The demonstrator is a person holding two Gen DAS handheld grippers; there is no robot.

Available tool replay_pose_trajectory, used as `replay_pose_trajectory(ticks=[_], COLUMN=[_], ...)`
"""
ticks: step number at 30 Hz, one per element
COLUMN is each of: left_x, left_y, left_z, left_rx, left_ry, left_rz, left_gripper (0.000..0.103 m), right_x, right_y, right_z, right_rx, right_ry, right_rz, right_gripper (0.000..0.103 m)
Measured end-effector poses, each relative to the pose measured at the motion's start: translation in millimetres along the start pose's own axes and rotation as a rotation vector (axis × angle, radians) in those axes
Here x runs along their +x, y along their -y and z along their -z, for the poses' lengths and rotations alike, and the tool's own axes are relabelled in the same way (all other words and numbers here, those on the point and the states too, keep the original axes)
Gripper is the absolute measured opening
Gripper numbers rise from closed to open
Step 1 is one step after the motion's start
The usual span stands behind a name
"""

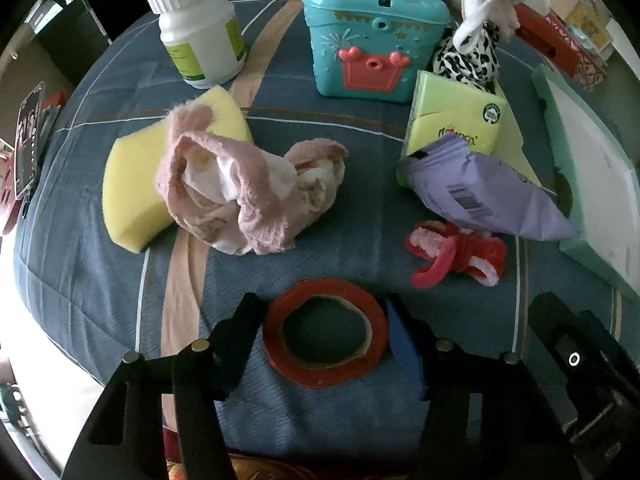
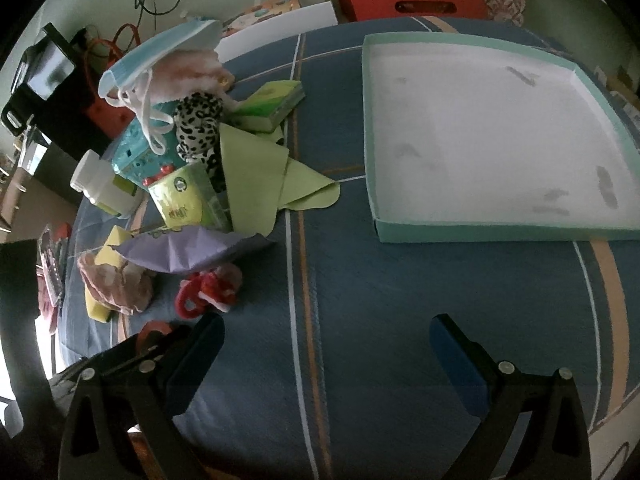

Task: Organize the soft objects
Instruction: 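Grasp the red tape roll with the left tool while the right tool grasps the purple snack packet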

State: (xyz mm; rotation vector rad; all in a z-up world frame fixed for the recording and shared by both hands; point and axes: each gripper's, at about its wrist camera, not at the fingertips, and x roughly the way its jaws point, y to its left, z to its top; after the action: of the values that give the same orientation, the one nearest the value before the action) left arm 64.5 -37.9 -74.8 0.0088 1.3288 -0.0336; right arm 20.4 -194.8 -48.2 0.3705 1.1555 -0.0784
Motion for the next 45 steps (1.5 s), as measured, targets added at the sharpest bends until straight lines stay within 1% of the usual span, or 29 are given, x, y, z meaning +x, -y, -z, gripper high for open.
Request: replay_pose_trajectory(ticks=[5,8,14,17,22,26,32,35,43,45], left_x=[-4.1,-5.7,-10.7,-16.2,-24.0,-27.4,-26.6,-29.4,-29.2,-29.1], left_y=[-8.9,-18.1,-40.9,-48.0,-66.0,-83.5,-103.0,-103.2,-101.2,-100.7], left_z=[0.3,-1.1,-2.8,-1.4,2.5,6.9,20.7,14.1,13.3,12.3], left_rx=[-0.034,-0.090,-0.218,-0.257,-0.354,-0.410,-0.467,-0.488,-0.473,-0.471], left_ry=[0.013,0.029,0.074,0.110,0.162,0.181,0.207,0.202,0.193,0.193], left_rz=[-0.005,-0.007,0.017,0.029,0.036,0.054,0.054,0.058,0.047,0.045], left_gripper=[0.059,0.059,0.058,0.058,0.058,0.058,0.058,0.058,0.058,0.058], right_x=[3.8,5.9,8.2,8.5,7.0,10.6,15.4,19.8,25.3,25.4], right_y=[-6.5,-12.2,-25.4,-37.2,-55.2,-66.1,-77.1,-82.6,-79.9,-79.0], right_z=[-5.0,-9.0,-15.2,-16.5,-16.8,-20.6,-20.4,-22.1,-24.5,-24.3], right_rx=[-0.011,-0.021,-0.050,-0.084,-0.156,-0.191,-0.226,-0.234,-0.222,-0.219], right_ry=[0.022,0.039,0.090,0.107,0.134,0.139,0.136,0.137,0.129,0.129], right_rz=[-0.027,-0.041,-0.086,-0.112,-0.137,-0.162,-0.165,-0.163,-0.176,-0.182], right_gripper=[0.103,0.103,0.103,0.103,0.103,0.103,0.103,0.103,0.103,0.097])
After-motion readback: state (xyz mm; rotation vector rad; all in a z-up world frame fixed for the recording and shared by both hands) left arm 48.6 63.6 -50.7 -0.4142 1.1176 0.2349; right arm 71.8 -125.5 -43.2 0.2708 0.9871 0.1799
